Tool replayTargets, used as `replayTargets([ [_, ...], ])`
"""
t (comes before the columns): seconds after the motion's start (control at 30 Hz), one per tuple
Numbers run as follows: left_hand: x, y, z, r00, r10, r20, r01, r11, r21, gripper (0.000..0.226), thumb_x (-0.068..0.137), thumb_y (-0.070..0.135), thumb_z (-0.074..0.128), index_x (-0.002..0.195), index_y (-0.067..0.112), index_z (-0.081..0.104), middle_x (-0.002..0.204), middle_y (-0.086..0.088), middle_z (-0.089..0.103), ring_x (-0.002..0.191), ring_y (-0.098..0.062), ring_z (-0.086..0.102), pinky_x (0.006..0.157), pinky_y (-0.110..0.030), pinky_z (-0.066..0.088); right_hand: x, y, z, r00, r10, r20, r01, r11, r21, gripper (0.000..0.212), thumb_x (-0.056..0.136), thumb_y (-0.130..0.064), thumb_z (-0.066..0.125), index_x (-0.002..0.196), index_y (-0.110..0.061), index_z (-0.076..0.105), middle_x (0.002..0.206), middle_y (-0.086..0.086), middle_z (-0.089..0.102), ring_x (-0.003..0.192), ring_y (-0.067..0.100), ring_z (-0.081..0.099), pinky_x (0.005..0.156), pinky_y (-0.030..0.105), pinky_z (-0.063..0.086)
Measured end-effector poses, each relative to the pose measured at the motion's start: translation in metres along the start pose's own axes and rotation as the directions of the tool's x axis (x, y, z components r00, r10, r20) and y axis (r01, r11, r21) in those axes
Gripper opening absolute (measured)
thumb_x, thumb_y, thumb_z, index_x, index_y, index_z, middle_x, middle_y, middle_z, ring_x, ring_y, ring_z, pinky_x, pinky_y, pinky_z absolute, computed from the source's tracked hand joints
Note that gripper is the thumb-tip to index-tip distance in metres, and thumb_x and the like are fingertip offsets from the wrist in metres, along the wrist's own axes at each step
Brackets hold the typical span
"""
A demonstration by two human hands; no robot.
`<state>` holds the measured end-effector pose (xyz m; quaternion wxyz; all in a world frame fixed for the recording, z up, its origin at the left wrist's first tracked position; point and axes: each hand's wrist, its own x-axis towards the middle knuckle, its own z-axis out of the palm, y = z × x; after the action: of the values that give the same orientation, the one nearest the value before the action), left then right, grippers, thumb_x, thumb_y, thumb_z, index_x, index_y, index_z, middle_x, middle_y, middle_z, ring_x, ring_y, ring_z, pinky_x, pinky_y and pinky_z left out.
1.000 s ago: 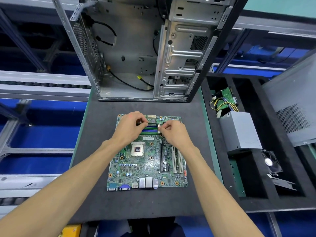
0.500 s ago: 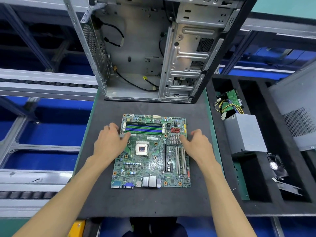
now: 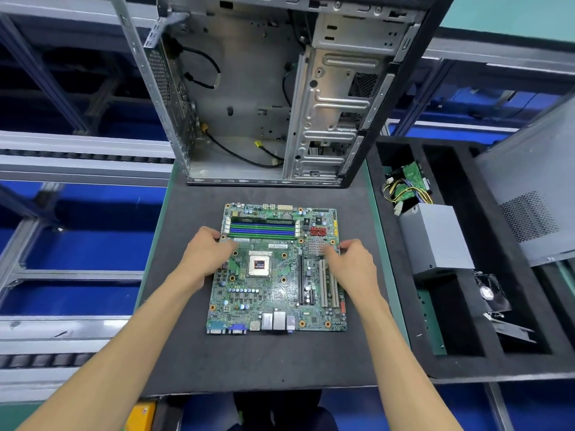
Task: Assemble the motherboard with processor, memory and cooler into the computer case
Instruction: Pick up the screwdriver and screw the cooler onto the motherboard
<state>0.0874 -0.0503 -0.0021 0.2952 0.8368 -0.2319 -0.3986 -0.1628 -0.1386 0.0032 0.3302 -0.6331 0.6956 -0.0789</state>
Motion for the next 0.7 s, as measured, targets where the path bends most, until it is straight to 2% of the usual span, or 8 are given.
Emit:
replayTargets([
  [0.07, 0.003, 0.005, 0.004, 1.000, 0.012, -0.010, -0.013, 0.998, -0.058, 0.016, 0.090, 0.029, 0.065, 0.088, 0.022, 0.051, 0.088, -0.005, 0.053, 0.079, -0.023, 0.046, 0.073, -0.035, 0.047, 0.004, 0.001, -0.004, 0.999, 0.009, -0.040, -0.007, 1.000, 0.028, 0.049, 0.098, -0.046, 0.056, 0.131, -0.010, 0.054, 0.124, 0.011, 0.063, 0.113, 0.028, 0.058, 0.076, 0.030, 0.036],
  [0.1, 0.004, 0.007, 0.006, 1.000, 0.020, -0.003, -0.020, 0.998, -0.052, 0.015, 0.090, 0.029, 0.064, 0.088, 0.021, 0.051, 0.086, -0.004, 0.053, 0.078, -0.023, 0.046, 0.071, -0.035, 0.047, 0.006, 0.002, -0.006, 0.998, 0.008, -0.055, -0.007, 0.999, 0.033, 0.047, 0.098, -0.045, 0.056, 0.130, -0.010, 0.055, 0.123, 0.010, 0.064, 0.113, 0.028, 0.058, 0.075, 0.030, 0.036],
  [0.2, 0.006, 0.008, 0.008, 0.999, 0.026, 0.024, -0.027, 0.999, 0.030, 0.026, 0.092, 0.032, 0.062, 0.111, 0.017, 0.052, 0.091, -0.002, 0.059, 0.080, -0.018, 0.054, 0.081, -0.041, 0.056, 0.007, 0.004, -0.008, 0.999, -0.018, -0.048, 0.019, 1.000, 0.020, 0.045, 0.099, -0.041, 0.055, 0.131, -0.010, 0.057, 0.121, 0.011, 0.066, 0.114, 0.028, 0.059, 0.076, 0.031, 0.040],
  [0.33, 0.004, 0.012, -0.001, 0.996, 0.087, 0.006, -0.086, 0.962, 0.260, 0.028, 0.092, 0.036, 0.062, 0.109, 0.015, 0.056, 0.112, -0.015, 0.062, 0.094, -0.026, 0.058, 0.083, -0.041, 0.053, 0.000, 0.006, -0.017, 0.997, -0.078, -0.030, 0.079, 0.997, 0.025, 0.036, 0.098, -0.036, 0.056, 0.121, -0.010, 0.067, 0.093, 0.008, 0.073, 0.089, 0.025, 0.066, 0.071, 0.033, 0.048],
  [0.43, -0.003, 0.031, 0.003, 0.964, 0.254, -0.083, -0.202, 0.897, 0.393, 0.038, 0.092, 0.036, 0.062, 0.123, 0.016, 0.054, 0.128, -0.016, 0.047, 0.108, -0.034, 0.055, 0.093, -0.045, 0.047, -0.006, 0.014, -0.033, 0.995, -0.083, -0.064, 0.088, 0.993, 0.080, 0.032, 0.098, -0.036, 0.058, 0.116, -0.012, 0.070, 0.100, 0.006, 0.073, 0.101, 0.023, 0.065, 0.079, 0.032, 0.047],
  [0.57, -0.035, 0.084, 0.038, 0.849, 0.529, 0.020, -0.514, 0.816, 0.265, 0.019, 0.094, 0.026, 0.059, 0.113, 0.021, 0.059, 0.111, -0.006, 0.057, 0.096, -0.022, 0.061, 0.084, -0.039, 0.052, -0.013, 0.036, -0.065, 0.991, -0.037, -0.130, 0.053, 0.991, 0.122, 0.029, 0.097, -0.036, 0.057, 0.119, -0.019, 0.066, 0.104, -0.001, 0.070, 0.101, 0.018, 0.063, 0.082, 0.031, 0.048],
  [0.63, -0.055, 0.106, 0.060, 0.798, 0.594, 0.102, -0.601, 0.773, 0.202, 0.013, 0.094, 0.022, 0.058, 0.107, 0.023, 0.060, 0.101, -0.001, 0.061, 0.082, -0.011, 0.058, 0.073, -0.028, 0.046, -0.015, 0.048, -0.080, 0.988, -0.021, -0.151, 0.042, 0.990, 0.136, 0.026, 0.097, -0.034, 0.057, 0.117, -0.019, 0.064, 0.097, -0.004, 0.068, 0.095, 0.016, 0.063, 0.079, 0.031, 0.048],
  [0.7, -0.075, 0.125, 0.088, 0.763, 0.616, 0.193, -0.643, 0.755, 0.132, 0.013, 0.094, 0.016, 0.057, 0.105, 0.019, 0.062, 0.097, 0.000, 0.064, 0.075, -0.011, 0.057, 0.071, -0.030, 0.047, -0.016, 0.066, -0.099, 0.983, 0.000, -0.185, 0.031, 0.986, 0.164, 0.021, 0.095, -0.030, 0.058, 0.113, -0.020, 0.064, 0.088, -0.009, 0.063, 0.089, 0.014, 0.061, 0.075, 0.030, 0.047],
])
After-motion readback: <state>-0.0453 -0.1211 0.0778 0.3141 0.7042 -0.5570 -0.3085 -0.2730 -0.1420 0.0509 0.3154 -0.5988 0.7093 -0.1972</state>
